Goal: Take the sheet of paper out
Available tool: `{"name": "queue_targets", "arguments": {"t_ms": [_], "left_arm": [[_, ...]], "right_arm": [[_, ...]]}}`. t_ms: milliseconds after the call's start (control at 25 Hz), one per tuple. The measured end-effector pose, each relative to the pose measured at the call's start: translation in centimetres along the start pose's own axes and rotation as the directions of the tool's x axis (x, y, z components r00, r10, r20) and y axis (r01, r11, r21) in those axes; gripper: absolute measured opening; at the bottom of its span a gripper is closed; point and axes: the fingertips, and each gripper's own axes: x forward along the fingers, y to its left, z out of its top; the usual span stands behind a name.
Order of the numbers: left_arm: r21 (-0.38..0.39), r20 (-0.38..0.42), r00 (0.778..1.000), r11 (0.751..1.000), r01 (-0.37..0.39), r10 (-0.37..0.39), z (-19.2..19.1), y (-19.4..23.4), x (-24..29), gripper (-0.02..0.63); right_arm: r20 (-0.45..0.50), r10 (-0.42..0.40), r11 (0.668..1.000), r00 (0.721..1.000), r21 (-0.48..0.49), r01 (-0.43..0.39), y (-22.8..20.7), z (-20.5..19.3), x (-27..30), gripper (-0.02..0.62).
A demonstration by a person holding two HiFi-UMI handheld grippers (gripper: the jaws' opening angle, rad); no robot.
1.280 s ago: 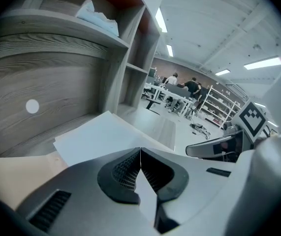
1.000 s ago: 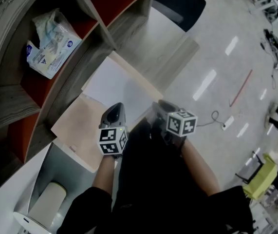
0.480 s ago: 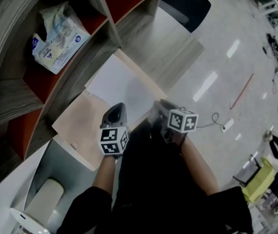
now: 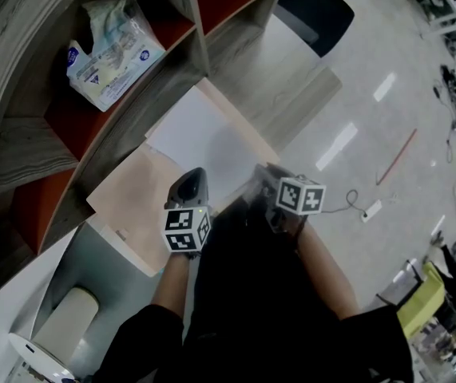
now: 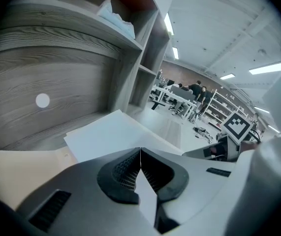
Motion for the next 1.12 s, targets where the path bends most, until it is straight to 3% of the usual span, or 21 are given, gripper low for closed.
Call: {"name": "queue_targets", "arguments": {"t_ms": [280, 680, 920, 1120], "left_arm": [[-0.007, 0.003, 1.000, 1.000, -0.004, 0.004, 0.0, 0.4, -0.2, 0.043], [-0.101, 0.017, 0.999, 0.994, -0.030, 0.032, 0.1, 2.3, -1.0, 0.043], [-0.161, 0.027, 0.996, 0.984, -0.077, 0.082, 0.5, 5.7, -1.9, 0.043], [-0.153, 0.026, 0.991, 0.981, -0.122, 0.128, 0.4, 7.7, -2.1, 0.043]], "right_arm": [[-0.015, -0.052, 0.998, 0.999, -0.037, 0.052, -0.4, -0.3, 0.1, 0.028], [0.012, -0.043, 0.998, 0.999, -0.049, 0.043, 0.1, 0.7, -0.4, 0.017], [0.018, -0.039, 0.998, 0.999, -0.050, 0.040, 0.4, 0.8, -0.5, 0.017], [0.020, -0.031, 0.998, 0.999, -0.054, 0.032, 0.6, 0.9, -0.3, 0.017]]}}
